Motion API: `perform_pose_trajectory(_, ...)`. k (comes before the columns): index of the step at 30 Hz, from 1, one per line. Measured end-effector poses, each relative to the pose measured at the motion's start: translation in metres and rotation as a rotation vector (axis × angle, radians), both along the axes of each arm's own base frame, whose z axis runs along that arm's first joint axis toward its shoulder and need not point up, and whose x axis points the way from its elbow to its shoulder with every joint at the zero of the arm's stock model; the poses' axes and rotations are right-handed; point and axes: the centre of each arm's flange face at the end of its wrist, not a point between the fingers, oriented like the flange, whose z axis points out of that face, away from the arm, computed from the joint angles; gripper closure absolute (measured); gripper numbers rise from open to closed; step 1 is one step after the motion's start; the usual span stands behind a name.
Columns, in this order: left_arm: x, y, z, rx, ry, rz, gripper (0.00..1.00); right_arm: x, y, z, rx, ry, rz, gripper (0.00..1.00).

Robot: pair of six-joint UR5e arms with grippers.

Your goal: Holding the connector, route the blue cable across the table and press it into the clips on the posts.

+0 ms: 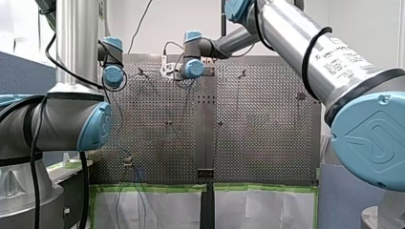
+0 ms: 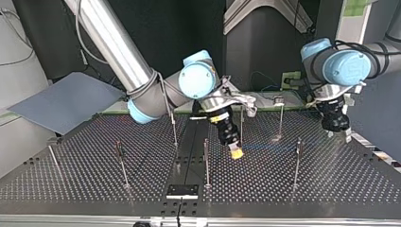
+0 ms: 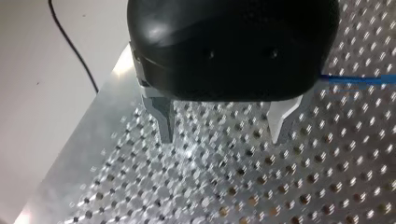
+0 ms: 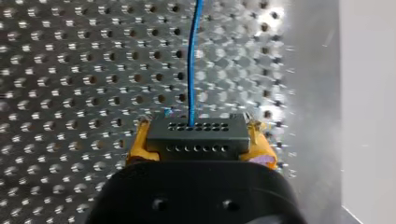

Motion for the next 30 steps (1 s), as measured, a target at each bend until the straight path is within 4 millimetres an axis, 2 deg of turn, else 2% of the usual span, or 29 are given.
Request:
perform_pose_trajectory(8,-0.026,-0.017,0.008,-0.022,-0.014,-0.085,0.0,0.004,0.006,-0.01,0.009,0.023,-0.044,1.0)
perform_pose_trajectory(17,-0.039,-0.035,0.021,-0.018,-0.024,-0.182,0.0,0.003,0.006,-0.011,0.012,0.027,-0.055,1.0)
perform_pose_trajectory(26,-0.058,-0.052,0.013,-0.003,-0.015,-0.248,0.0,-0.001,0.0,-0.012,0.014,0.026,-0.064,1.0)
perform_pose_trajectory(30,-0.061,-0.057,0.017,0.014,-0.028,-0.267,0.0,-0.001,-0.002,-0.012,0.015,0.026,-0.067,1.0)
